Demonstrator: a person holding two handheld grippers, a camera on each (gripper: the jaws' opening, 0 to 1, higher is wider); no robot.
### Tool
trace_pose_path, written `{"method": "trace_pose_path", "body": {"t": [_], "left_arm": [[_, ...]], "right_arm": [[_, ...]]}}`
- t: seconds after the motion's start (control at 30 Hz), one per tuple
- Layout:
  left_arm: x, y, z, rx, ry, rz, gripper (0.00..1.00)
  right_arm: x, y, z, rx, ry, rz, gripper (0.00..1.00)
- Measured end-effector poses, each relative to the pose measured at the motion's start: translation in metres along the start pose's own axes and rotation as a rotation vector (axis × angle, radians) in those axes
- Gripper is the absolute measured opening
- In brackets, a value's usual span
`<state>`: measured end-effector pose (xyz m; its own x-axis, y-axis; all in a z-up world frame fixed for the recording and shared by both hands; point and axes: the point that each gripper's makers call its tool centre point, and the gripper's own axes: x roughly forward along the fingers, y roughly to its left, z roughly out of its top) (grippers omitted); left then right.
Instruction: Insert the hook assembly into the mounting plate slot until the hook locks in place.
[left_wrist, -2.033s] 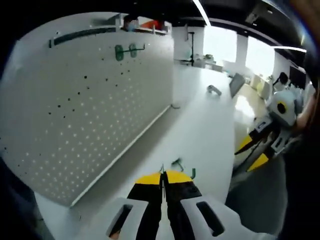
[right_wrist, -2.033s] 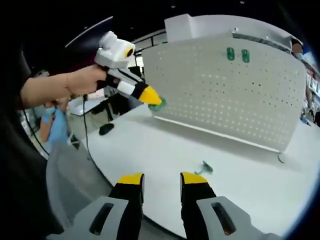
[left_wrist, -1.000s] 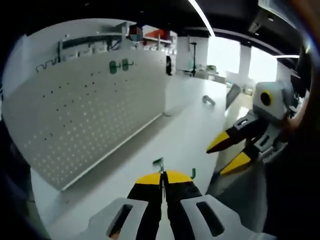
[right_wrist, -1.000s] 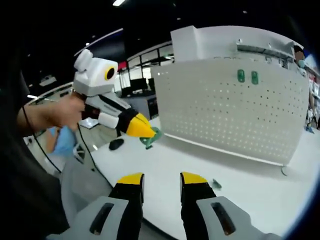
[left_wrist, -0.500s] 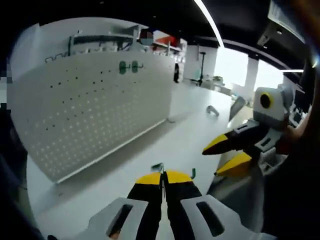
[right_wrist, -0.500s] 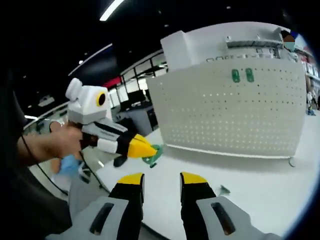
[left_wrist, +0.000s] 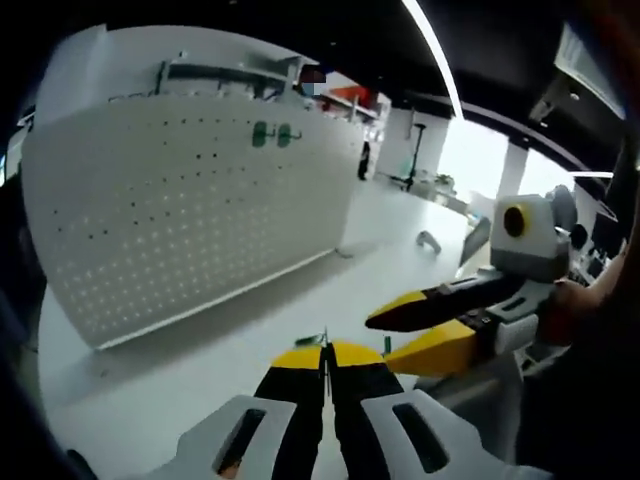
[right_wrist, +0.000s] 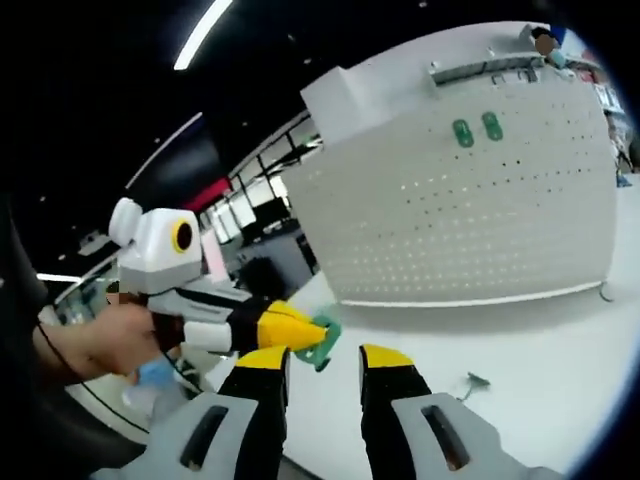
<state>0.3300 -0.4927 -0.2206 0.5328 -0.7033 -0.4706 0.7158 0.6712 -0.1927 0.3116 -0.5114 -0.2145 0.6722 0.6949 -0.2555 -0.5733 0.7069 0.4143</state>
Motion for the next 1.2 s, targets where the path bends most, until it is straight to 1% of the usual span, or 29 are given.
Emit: {"method": "trace_pose_path", "body": {"t": [0.07,0.17,0.37,0.53,0.6,0.63,0.8,0.87,0.97,1.2], "left_arm": [[0.0,0.0,0.0,-0.007,-0.005,0.002,0.01],[-0.001,0.002,0.002,-0.027,-0.018,0.003,0.01],[-0.002,0.002,0.002,-0.053,-0.033,0.004,0.01],[-0.003,0.002,0.006,-0.066,-0.054,0.007,0.01],[-0.004,0.004,0.007,-0.066,-0.062,0.015,0.01],[-0.003,0.004,0.006,-0.066,-0.06,0.015,0.01],[-0.003,0.004,0.006,-0.093,-0.072,0.008,0.01],[-0.003,0.003,0.007,-0.097,-0.081,0.004,0.01],[-0.003,0.001,0.009,-0.102,-0.09,-0.002,0.01],[-0.003,0.003,0.012,-0.105,-0.105,0.002,0.01]], "right_arm": [[-0.001,-0.002,0.0,0.051,-0.011,-0.009,0.25],[-0.001,-0.005,0.001,0.076,-0.019,-0.008,0.24],[0.004,-0.007,0.006,0.17,-0.044,0.002,0.18],[0.009,-0.005,0.004,0.194,-0.039,0.019,0.15],[0.012,-0.006,0.0,0.202,-0.026,0.029,0.14],[0.013,-0.006,0.0,0.238,-0.026,0.036,0.14],[0.014,-0.002,0.002,0.238,-0.029,0.049,0.12],[0.015,-0.002,0.002,0.237,-0.025,0.055,0.1],[0.015,-0.001,0.004,0.254,-0.035,0.062,0.08],[0.017,0.0,0.007,0.292,-0.047,0.076,0.06]]}}
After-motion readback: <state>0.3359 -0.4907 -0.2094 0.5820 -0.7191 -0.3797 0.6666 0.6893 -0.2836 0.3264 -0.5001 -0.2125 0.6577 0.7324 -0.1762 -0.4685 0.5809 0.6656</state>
